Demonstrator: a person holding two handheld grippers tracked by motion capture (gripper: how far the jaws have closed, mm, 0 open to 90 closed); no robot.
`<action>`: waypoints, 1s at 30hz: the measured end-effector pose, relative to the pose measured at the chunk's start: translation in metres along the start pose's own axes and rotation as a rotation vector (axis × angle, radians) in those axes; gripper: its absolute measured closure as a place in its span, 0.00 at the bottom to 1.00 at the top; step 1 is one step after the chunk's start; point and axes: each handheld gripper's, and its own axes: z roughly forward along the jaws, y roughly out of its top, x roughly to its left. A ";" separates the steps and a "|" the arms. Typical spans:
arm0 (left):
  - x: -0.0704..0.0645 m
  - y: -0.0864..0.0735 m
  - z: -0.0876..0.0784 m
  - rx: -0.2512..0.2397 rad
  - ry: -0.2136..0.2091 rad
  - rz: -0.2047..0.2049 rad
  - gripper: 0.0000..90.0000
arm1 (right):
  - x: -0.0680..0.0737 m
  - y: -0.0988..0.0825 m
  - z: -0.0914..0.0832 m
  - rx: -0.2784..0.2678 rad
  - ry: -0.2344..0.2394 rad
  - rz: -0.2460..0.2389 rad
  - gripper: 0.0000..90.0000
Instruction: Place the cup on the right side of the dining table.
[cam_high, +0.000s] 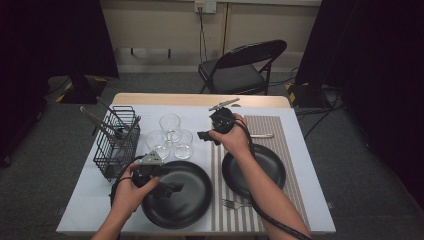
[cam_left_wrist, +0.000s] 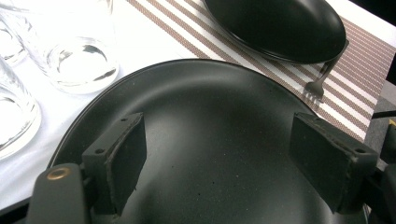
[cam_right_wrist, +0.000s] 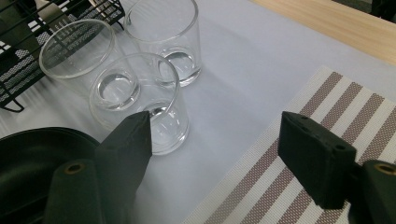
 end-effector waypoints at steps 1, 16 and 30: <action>0.000 0.000 0.000 -0.001 0.000 0.000 0.21 | 0.000 0.000 0.001 -0.001 -0.003 -0.002 0.28; -0.001 0.000 0.000 0.001 0.002 0.001 0.21 | 0.004 0.008 0.014 0.006 0.006 0.003 0.29; 0.000 0.001 -0.002 -0.003 0.000 0.005 0.21 | 0.013 0.012 0.029 0.011 0.025 0.001 0.29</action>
